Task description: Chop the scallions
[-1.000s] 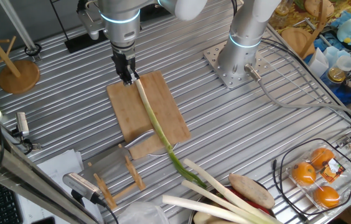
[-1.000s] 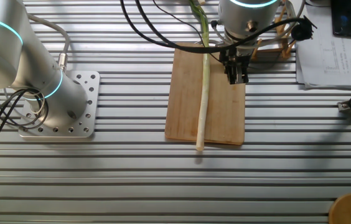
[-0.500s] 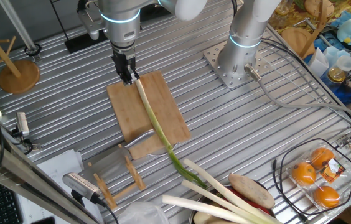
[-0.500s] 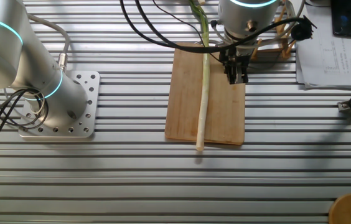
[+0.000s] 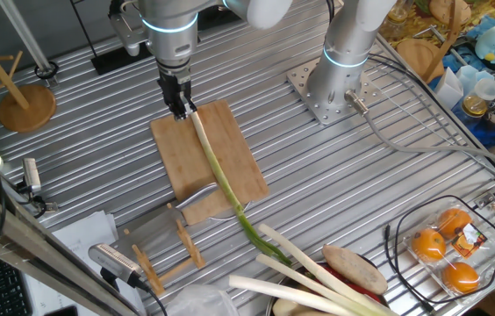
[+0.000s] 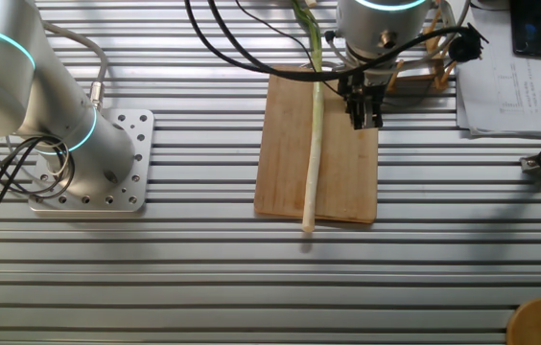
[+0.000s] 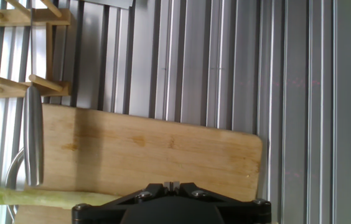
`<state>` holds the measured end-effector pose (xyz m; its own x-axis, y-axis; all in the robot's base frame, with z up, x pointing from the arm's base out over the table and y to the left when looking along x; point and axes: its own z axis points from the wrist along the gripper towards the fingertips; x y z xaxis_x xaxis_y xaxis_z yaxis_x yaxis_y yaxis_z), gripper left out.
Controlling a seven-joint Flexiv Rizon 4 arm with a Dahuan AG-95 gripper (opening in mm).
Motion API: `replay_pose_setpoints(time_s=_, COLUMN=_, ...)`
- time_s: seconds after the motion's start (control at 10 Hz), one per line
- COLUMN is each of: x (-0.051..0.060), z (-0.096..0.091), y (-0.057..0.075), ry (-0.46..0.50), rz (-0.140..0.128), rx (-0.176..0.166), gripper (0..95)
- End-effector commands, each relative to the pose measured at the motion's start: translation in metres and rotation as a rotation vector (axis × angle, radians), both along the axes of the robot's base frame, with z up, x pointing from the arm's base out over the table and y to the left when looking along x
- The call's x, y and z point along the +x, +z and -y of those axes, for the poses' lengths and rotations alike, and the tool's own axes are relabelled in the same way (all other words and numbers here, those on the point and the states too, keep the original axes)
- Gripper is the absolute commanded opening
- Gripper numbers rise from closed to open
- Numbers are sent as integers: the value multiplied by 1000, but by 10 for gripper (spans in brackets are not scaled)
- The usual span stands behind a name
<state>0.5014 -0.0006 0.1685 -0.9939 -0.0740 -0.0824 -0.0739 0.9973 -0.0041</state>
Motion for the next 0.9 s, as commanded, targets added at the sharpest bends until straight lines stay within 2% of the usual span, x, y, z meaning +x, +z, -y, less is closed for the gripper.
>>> replay_pose_setpoints(time_s=0.1, x=0, z=0, y=0, ry=-2, rz=0, rx=2, gripper=0)
replay_pose_setpoints(time_s=0.9, x=0, z=0, y=0, ry=-18, rz=25, rx=-6, gripper=0)
